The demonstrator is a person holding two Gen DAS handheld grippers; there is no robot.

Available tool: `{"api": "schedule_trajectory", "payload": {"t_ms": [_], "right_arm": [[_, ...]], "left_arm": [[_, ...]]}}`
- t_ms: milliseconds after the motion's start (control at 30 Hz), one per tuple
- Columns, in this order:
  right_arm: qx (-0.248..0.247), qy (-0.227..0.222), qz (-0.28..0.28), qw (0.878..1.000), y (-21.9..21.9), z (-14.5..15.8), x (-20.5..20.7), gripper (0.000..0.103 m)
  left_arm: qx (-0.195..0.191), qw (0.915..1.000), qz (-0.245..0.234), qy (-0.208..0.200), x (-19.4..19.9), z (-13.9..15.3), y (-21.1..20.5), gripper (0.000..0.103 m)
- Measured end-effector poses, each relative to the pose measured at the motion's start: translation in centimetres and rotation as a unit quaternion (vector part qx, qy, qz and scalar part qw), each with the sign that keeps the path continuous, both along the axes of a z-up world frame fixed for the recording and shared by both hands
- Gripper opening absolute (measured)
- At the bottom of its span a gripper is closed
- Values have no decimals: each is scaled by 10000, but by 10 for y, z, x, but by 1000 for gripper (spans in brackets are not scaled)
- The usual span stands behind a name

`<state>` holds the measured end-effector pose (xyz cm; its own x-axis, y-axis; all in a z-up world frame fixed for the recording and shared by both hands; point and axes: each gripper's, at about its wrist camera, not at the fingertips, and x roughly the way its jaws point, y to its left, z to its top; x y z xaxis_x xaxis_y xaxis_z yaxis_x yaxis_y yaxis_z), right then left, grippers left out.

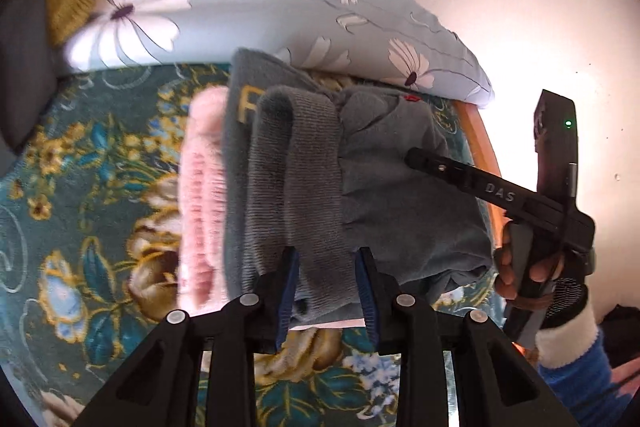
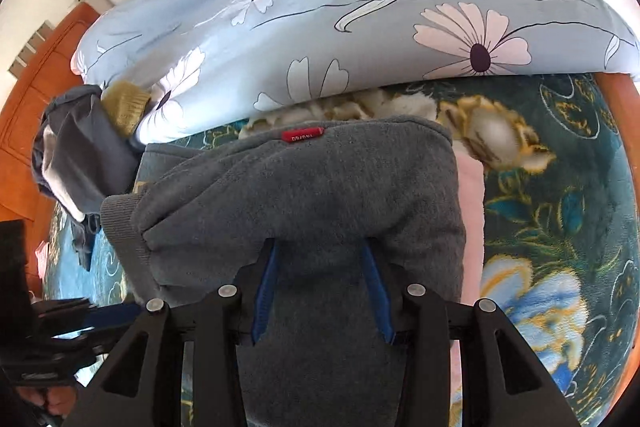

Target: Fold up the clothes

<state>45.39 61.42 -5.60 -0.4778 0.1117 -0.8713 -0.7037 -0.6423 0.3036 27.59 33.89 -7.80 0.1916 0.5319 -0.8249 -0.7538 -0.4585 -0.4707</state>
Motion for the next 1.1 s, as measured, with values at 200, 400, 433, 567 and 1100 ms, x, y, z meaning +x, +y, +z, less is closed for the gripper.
{"api": "schedule_trajectory", "payload": {"t_ms": [200, 400, 433, 567, 1100], "right_arm": [[536, 287, -81, 9981, -41, 36, 20, 43], [627, 273, 158, 9975, -104, 35, 33, 43], [616, 204, 179, 9977, -110, 30, 32, 43], [568, -71, 264, 9980, -136, 11, 28, 47], [343, -698, 149, 9969, -176, -33, 8, 63]], "left_arm": [[284, 9991, 229, 195, 13, 5, -35, 66], [53, 9981, 536, 302, 34, -20, -55, 77], [22, 9978, 606, 278, 37, -24, -59, 79], [-134, 9959, 874, 165, 42, -38, -71, 86], [-134, 9887, 1247, 819, 43, -29, -101, 103]]}}
